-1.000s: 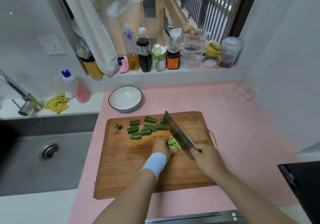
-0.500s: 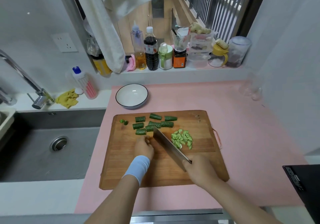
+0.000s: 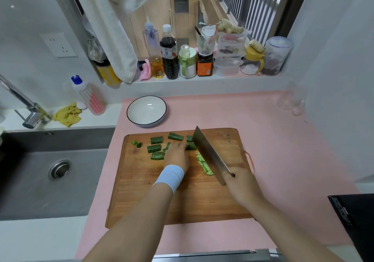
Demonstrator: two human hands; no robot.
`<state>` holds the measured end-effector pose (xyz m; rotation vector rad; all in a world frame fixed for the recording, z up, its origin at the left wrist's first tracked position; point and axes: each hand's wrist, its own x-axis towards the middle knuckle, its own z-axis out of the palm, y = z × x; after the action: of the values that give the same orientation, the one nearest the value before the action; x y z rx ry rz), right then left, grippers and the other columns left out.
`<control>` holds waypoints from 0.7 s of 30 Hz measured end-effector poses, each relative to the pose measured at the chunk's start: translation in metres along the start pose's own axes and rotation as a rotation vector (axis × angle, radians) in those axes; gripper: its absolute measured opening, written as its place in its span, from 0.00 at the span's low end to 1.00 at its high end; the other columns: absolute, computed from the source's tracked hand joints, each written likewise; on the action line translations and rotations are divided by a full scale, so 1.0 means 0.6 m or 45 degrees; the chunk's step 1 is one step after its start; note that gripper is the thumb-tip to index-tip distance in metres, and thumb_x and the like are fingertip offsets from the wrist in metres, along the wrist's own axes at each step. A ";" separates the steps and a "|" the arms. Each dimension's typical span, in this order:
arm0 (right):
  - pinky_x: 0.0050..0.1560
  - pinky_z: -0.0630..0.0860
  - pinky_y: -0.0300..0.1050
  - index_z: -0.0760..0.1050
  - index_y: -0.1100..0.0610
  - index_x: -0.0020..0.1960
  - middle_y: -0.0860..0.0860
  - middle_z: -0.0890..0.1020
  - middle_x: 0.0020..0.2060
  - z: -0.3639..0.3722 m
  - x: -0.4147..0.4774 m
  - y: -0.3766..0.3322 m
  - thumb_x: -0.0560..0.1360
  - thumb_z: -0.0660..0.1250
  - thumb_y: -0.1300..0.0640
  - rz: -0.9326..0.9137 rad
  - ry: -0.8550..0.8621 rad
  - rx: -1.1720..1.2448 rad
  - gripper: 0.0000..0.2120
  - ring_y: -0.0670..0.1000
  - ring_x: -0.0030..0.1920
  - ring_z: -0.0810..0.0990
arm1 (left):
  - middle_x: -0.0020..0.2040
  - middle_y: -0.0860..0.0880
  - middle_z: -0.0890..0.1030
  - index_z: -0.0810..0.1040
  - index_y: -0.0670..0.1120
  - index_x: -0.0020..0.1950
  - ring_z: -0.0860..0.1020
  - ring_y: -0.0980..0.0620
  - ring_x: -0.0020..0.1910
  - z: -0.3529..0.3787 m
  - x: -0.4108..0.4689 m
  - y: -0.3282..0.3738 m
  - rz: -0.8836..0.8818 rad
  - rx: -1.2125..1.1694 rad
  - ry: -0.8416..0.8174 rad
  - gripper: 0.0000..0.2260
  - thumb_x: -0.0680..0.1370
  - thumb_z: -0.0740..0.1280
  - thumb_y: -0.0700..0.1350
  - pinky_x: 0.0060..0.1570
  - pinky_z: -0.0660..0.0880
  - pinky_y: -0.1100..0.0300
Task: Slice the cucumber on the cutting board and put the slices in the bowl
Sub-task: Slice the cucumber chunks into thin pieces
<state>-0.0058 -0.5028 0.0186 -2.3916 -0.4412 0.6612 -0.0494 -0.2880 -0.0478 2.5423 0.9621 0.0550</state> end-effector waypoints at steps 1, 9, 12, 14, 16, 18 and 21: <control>0.28 0.63 0.41 0.70 0.51 0.30 0.47 0.73 0.24 -0.001 0.006 -0.003 0.81 0.61 0.53 0.004 0.009 0.010 0.19 0.48 0.28 0.72 | 0.71 0.48 0.70 0.70 0.49 0.72 0.65 0.45 0.70 0.000 0.014 0.004 0.033 0.081 -0.027 0.22 0.78 0.59 0.38 0.70 0.62 0.53; 0.29 0.64 0.42 0.69 0.52 0.29 0.46 0.72 0.23 0.001 0.037 -0.001 0.80 0.62 0.54 0.021 0.055 0.055 0.20 0.47 0.28 0.72 | 0.66 0.51 0.73 0.68 0.52 0.71 0.66 0.46 0.67 0.017 0.049 0.004 0.133 0.487 -0.031 0.18 0.81 0.61 0.51 0.68 0.56 0.50; 0.30 0.65 0.43 0.70 0.54 0.30 0.47 0.73 0.23 0.002 0.043 0.001 0.79 0.63 0.53 0.016 0.069 0.043 0.19 0.48 0.28 0.72 | 0.63 0.51 0.74 0.71 0.55 0.69 0.66 0.46 0.65 0.016 0.048 0.000 0.182 0.539 -0.020 0.17 0.81 0.60 0.55 0.67 0.57 0.50; 0.30 0.64 0.43 0.69 0.53 0.29 0.47 0.72 0.23 0.002 0.043 -0.002 0.80 0.62 0.53 0.001 0.067 0.040 0.20 0.48 0.28 0.72 | 0.62 0.51 0.75 0.72 0.54 0.69 0.66 0.47 0.64 0.012 0.038 -0.004 0.148 0.498 0.014 0.17 0.81 0.59 0.57 0.68 0.57 0.50; 0.29 0.63 0.43 0.69 0.51 0.29 0.47 0.73 0.24 0.003 0.040 -0.008 0.80 0.62 0.53 -0.031 0.058 0.032 0.20 0.48 0.28 0.72 | 0.62 0.51 0.75 0.73 0.53 0.67 0.67 0.47 0.65 0.009 0.019 -0.015 0.103 0.418 0.064 0.18 0.80 0.59 0.58 0.68 0.58 0.50; 0.29 0.64 0.42 0.69 0.51 0.30 0.46 0.73 0.24 0.008 0.033 -0.012 0.81 0.62 0.53 -0.062 0.041 0.017 0.19 0.47 0.28 0.72 | 0.60 0.51 0.76 0.75 0.52 0.63 0.68 0.47 0.64 0.009 -0.010 -0.032 0.095 0.332 0.108 0.17 0.78 0.62 0.58 0.66 0.61 0.52; 0.28 0.66 0.42 0.72 0.49 0.33 0.46 0.75 0.26 0.019 0.019 -0.016 0.81 0.61 0.50 -0.091 -0.029 -0.057 0.17 0.47 0.29 0.75 | 0.55 0.51 0.76 0.77 0.50 0.58 0.71 0.49 0.58 0.010 -0.058 -0.063 0.052 0.214 0.146 0.16 0.76 0.64 0.58 0.60 0.66 0.57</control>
<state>-0.0038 -0.4851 0.0128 -2.3998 -0.5543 0.6534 -0.0983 -0.2871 -0.0646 2.7387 0.9961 0.1391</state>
